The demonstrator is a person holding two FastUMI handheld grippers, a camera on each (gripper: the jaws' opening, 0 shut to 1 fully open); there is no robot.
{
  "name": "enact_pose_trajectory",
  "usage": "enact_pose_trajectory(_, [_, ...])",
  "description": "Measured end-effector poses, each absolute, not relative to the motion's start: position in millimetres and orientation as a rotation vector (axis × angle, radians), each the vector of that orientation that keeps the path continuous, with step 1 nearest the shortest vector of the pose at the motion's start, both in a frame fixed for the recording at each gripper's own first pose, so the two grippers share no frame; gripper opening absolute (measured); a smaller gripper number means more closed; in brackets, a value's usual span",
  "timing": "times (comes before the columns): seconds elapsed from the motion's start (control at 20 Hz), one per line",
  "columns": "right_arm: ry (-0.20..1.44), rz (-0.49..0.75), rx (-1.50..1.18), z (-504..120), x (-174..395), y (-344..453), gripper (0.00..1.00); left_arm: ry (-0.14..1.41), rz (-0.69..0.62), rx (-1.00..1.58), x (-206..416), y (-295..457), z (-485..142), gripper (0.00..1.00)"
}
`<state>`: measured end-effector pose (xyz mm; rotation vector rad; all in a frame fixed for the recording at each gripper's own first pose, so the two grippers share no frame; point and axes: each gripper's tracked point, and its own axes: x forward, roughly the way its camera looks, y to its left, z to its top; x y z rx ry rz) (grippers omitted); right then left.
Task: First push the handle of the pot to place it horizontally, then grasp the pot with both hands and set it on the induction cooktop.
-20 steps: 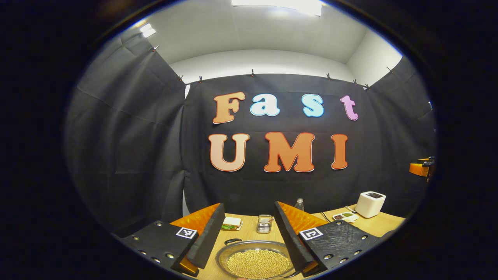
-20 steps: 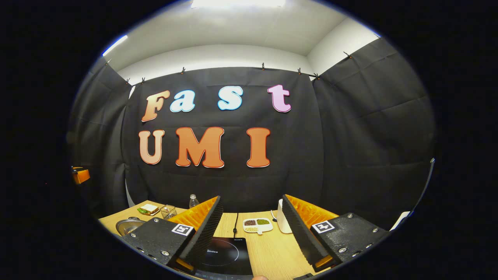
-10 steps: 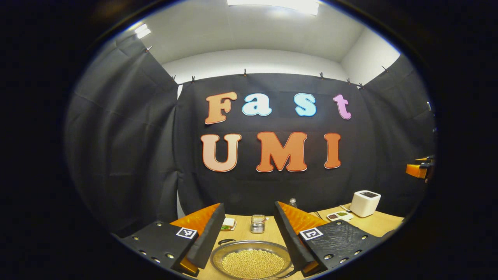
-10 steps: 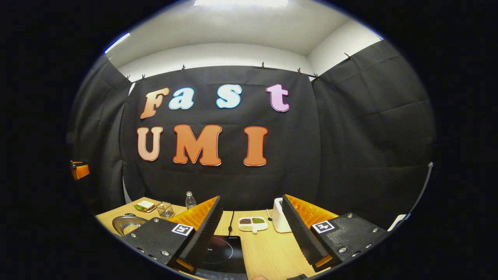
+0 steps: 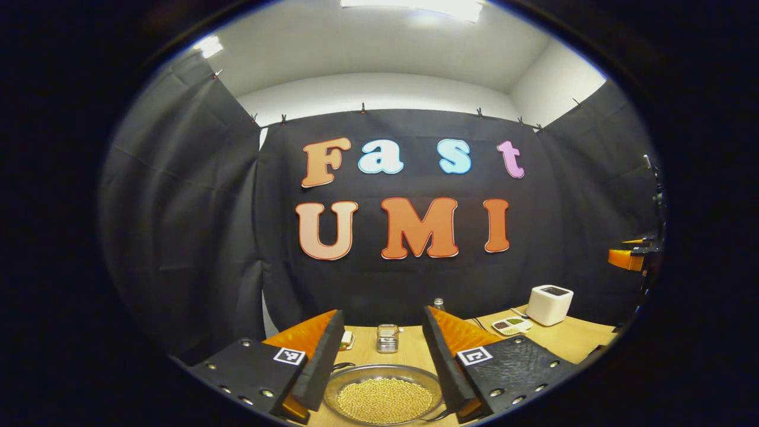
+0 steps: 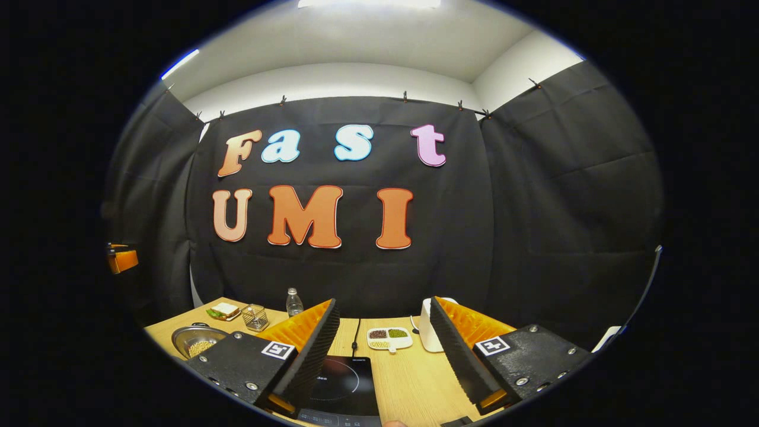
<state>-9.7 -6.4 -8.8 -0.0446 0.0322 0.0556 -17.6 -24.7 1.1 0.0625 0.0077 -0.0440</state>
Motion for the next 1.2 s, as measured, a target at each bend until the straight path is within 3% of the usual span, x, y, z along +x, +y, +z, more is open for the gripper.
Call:
enact_pose_trajectory(0.15, [0.026,0.049,-0.047,-8.5,-9.9,-6.5,1.0,0.044,-0.062,0.098,-17.2,-27.1,-11.8,0.59])
enact_pose_trajectory(0.2, [0.026,0.045,-0.047,-8.7,-9.2,-6.9,0.95,0.056,-0.076,0.112,-17.3,-31.0,-17.8,0.58])
enact_pose_trajectory(0.25, [0.026,0.043,-0.045,-9.2,-8.9,-6.6,0.95,0.068,-0.093,0.119,-16.7,-35.1,-23.0,0.47])
enact_pose_trajectory(0.3, [0.027,0.045,-0.043,-9.4,-7.6,-5.9,1.0,0.084,-0.114,0.119,-16.3,-40.7,-30.8,0.43])
enact_pose_trajectory(0.35, [0.03,0.047,-0.041,-10.8,-6.9,-4.5,0.95,0.102,-0.131,0.116,-16.4,-47.6,-39.8,0.34])
enact_pose_trajectory(0.45, [0.037,0.052,-0.038,-13.1,-5.6,-2.4,0.95,0.145,-0.149,0.112,-15.9,-51.5,-59.3,0.05])
enact_pose_trajectory(0.55, [0.039,0.055,-0.043,-14.4,-6.2,-1.4,1.0,0.178,-0.161,0.111,-18.3,-49.7,-72.8,0.05])
enact_pose_trajectory(0.6, [0.039,0.053,-0.047,-15.3,-6.4,-1.9,0.95,0.195,-0.171,0.104,-19.0,-52.3,-80.8,0.04])
enact_pose_trajectory(1.1, [0.053,0.055,-0.038,-22.9,-3.4,-2.7,0.95,0.411,-0.221,0.099,-57.0,-56.4,-177.2,0.02])
enact_pose_trajectory(1.15, [0.057,0.059,-0.037,-24.5,-4.1,-1.6,1.0,0.435,-0.223,0.1,-61.2,-56.0,-187.2,0.02])
enact_pose_trajectory(1.2, [0.06,0.062,-0.039,-25.3,-2.8,-0.5,0.95,0.457,-0.231,0.098,-66.8,-58.6,-196.7,0.02])
